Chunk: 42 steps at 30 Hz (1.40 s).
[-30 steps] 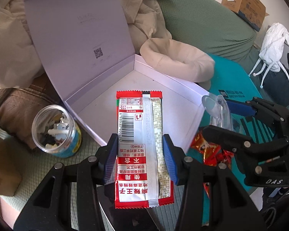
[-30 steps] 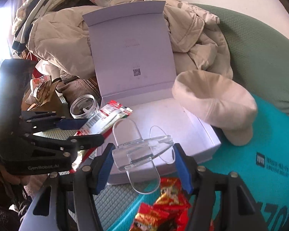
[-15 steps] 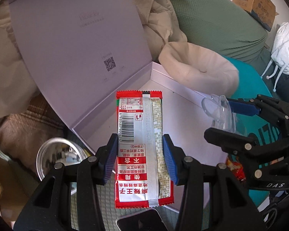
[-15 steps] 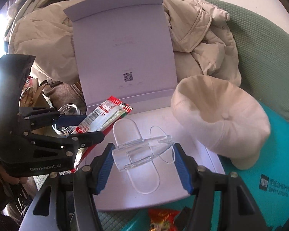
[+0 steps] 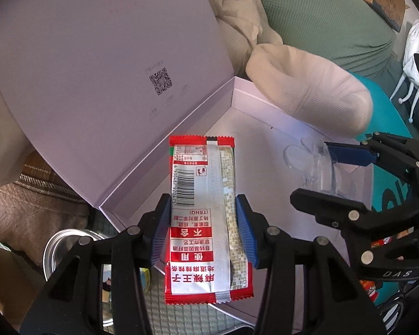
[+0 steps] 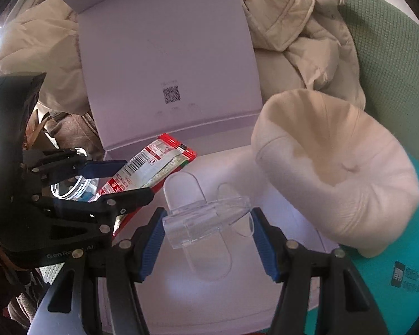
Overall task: Organize objects
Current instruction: 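Carry the strip packet with left gripper while right carries plastic piece into white box, then open the left gripper over the box while right gripper releases the plastic piece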
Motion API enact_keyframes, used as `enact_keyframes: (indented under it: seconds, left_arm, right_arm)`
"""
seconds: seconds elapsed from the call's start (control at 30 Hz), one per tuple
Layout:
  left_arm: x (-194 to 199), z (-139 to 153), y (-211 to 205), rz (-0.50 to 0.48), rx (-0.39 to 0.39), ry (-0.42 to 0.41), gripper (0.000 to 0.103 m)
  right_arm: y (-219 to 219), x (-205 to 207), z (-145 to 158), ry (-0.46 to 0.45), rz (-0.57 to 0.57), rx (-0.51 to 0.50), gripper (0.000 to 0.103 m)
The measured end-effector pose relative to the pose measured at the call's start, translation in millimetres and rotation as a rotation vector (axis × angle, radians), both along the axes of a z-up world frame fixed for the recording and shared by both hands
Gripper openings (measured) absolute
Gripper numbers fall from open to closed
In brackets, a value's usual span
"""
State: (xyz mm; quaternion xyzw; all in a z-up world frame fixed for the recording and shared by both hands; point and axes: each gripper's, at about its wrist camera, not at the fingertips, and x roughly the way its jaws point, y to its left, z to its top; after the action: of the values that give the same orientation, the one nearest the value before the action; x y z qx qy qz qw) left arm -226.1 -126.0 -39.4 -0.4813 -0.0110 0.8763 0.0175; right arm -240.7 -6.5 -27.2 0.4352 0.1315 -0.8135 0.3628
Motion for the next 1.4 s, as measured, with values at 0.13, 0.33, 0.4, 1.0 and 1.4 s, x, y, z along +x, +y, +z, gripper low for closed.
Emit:
enact_keyframes:
  seconds: [0.13,0.33,0.4,1.0,1.4]
  left_arm:
    - [-3,-5,2,-0.013,-0.014,-0.016,0.044]
    - [-4,-15,8,-0.033,-0.041,-0.048,0.044]
    - [-5,-17,11,-0.040,-0.060,-0.054,0.045]
    - [-14,-23,20,-0.059,-0.080,-0.116,0.045]
    - [-13,-21,23,-0.028,-0.068,-0.130,0.051]
  right_arm:
    - [-2,-1,-7,-0.016,0.004,0.016,0.062]
    - [-1,-5,-16,-0.041,-0.002,0.021,0.062]
    - [0,-7,-19,-0.053,-0.004,0.025,0.062]
    - [6,-23,-38,-0.111,-0.032,0.049,0.062]
    - [12,-26,-46,-0.139,-0.056,0.082,0.070]
